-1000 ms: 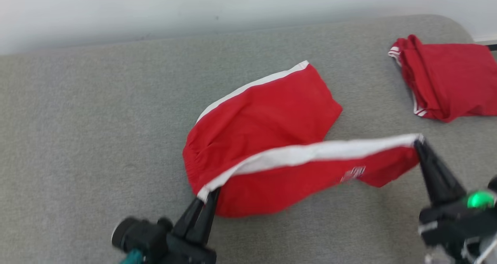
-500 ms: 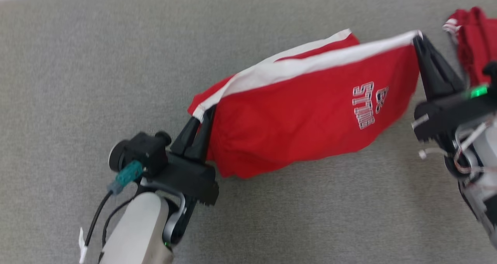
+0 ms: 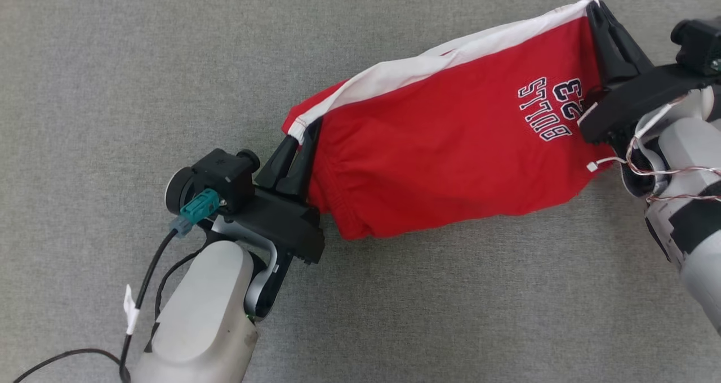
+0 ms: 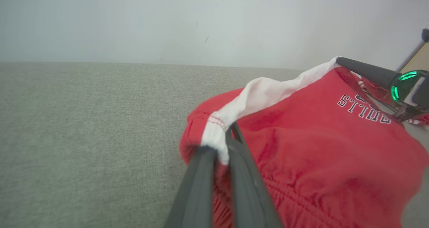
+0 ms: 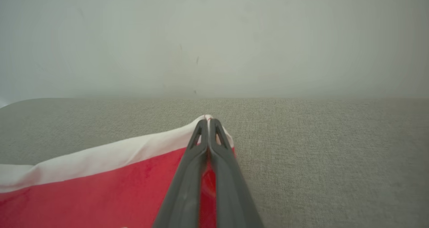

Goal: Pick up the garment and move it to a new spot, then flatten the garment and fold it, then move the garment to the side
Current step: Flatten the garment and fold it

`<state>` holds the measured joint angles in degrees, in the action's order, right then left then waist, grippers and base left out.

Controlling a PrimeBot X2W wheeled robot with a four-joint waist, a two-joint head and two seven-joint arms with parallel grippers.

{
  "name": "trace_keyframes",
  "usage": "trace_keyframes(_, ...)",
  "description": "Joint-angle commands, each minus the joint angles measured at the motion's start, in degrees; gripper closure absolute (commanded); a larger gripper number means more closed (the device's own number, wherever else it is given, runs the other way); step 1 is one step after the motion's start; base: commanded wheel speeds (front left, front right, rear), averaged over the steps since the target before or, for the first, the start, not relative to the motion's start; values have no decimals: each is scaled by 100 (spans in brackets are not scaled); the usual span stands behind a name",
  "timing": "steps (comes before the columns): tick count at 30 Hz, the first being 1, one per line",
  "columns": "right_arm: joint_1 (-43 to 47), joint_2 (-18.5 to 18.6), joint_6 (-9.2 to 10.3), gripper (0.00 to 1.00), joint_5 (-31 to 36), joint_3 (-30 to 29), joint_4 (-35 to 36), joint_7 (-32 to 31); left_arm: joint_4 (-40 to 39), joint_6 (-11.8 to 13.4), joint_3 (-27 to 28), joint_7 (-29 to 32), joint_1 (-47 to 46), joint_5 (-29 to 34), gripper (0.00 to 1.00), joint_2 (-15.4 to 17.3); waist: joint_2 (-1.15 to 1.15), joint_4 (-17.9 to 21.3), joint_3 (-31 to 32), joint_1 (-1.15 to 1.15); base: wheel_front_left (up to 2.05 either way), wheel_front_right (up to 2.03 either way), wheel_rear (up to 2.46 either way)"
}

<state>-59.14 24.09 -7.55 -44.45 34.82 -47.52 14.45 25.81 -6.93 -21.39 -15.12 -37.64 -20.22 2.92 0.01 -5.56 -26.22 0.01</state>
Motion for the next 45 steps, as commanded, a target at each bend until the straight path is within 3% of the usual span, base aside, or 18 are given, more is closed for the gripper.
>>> trace_keyframes(1,-71,-26,16,66,-47,63,-143,43,37,93,-47,0,-68,47,9,0,-1,-22,-16,-1,0,0,0)
trace_keyframes(2,-112,-50,16,35,-59,112,-239,45,73,132,-96,1,-61,50,0,1,-1,-27,-3,-1,0,0,0)
trace_keyframes(3,-112,-50,16,35,-59,112,-239,45,73,132,-96,1,-61,50,0,1,-1,-27,-3,-1,0,0,0)
trace_keyframes(4,-142,-74,16,0,-70,169,-281,57,75,161,-129,0,-53,51,0,-2,-1,-30,19,-1,0,0,0)
trace_keyframes(10,54,81,16,0,-127,355,-205,72,-105,403,-155,0,351,270,0,3,-1,-18,299,-1,0,0,0)
trace_keyframes(20,866,370,16,0,-330,294,-187,76,-1039,653,374,0,1594,490,0,1,-1,-125,804,-1,0,0,0)
trace_keyframes(27,1023,300,16,0,-570,529,-618,66,-2456,903,1213,1,2246,836,0,6,-1,-284,757,-1,0,0,0)
trace_keyframes(37,968,141,16,0,-862,825,-1138,-105,-2802,1045,1623,1,2669,1135,0,1,-1,-349,686,-1,0,0,0)
trace_keyframes(38,989,119,16,38,-906,870,-1156,-167,-2790,1035,1652,0,2695,1139,0,1,-1,-342,694,-1,0,0,0)
trace_keyframes(40,1017,87,16,100,-982,937,-1164,-208,-2768,1022,1693,1,2743,1146,0,1,-1,-318,727,-1,0,0,0)
trace_keyframes(45,1088,64,16,100,-1232,943,-1158,-111,-2670,1004,1714,1,2838,1160,0,3,-1,-221,940,-1,0,0,0)
